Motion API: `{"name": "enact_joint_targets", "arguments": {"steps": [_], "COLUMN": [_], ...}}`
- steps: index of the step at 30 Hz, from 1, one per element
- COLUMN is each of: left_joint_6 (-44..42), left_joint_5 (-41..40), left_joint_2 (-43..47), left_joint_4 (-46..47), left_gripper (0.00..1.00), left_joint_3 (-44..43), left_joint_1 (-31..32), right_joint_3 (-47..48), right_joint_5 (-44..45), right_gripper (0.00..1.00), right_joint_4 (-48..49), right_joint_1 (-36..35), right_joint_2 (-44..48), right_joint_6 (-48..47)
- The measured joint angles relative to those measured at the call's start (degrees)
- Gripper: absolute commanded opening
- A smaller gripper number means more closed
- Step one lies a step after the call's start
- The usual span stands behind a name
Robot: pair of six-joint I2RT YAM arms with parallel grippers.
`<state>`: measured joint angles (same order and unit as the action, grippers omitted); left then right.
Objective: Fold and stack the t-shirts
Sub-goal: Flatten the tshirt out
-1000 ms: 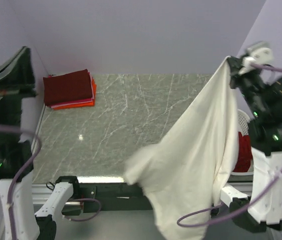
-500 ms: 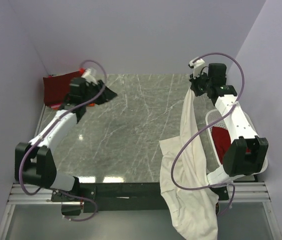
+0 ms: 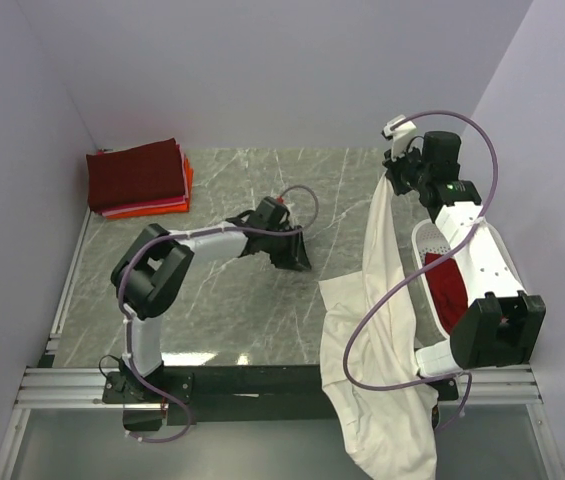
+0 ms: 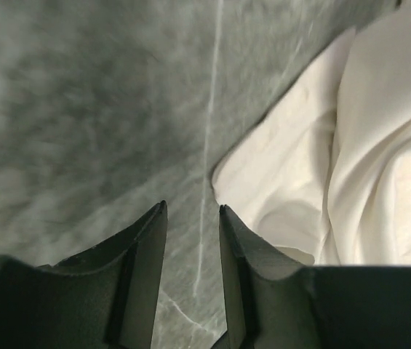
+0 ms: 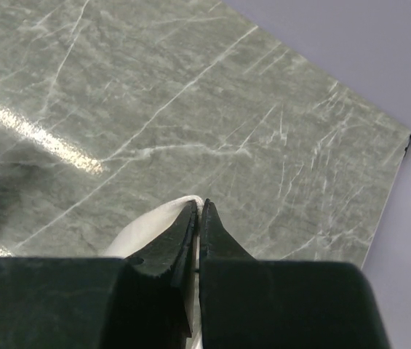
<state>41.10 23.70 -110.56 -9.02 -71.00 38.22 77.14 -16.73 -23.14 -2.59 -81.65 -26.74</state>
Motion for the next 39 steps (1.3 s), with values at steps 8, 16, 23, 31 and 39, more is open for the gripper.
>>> {"name": "enact_joint_targets", "arguments": {"steps": [8, 16, 23, 31, 39], "left_joint_6": [1.9, 2.2, 2.3, 1.6, 1.4], "left_joint_5": [0.3, -0.4, -0.6, -2.6, -4.9], "left_joint_2": [-4.5, -8.4, -10.5, -10.6, -10.4], "left_joint_4": [-0.3, -1.7, -2.7, -5.5, -7.1], "left_gripper": [0.41, 0.41, 0.34, 0.34, 0.27], "left_joint_3": [-2.4, -6.7, -9.7, -10.8, -11.3], "left_joint_1": [5.4, 6.8, 8.4, 10.0, 10.2], "right_joint_3": [-2.2, -3.4, -3.4, -3.4, -3.4], "right_joint_5": [0.0, -0.3, -0.5, -0.8, -0.9], "right_gripper": [0.0, 0.0, 0.0, 0.0, 0.0], "right_joint_4": [0.1, 0.2, 0.2, 0.2, 0.2], "right_joint_1": [0.0, 0.8, 1.2, 1.7, 1.8], "right_joint_2": [1.2, 2.6, 2.7, 2.9, 3.1], "right_joint_6": [-0.2, -0.2, -0.2, -0.2, -0.2]}}
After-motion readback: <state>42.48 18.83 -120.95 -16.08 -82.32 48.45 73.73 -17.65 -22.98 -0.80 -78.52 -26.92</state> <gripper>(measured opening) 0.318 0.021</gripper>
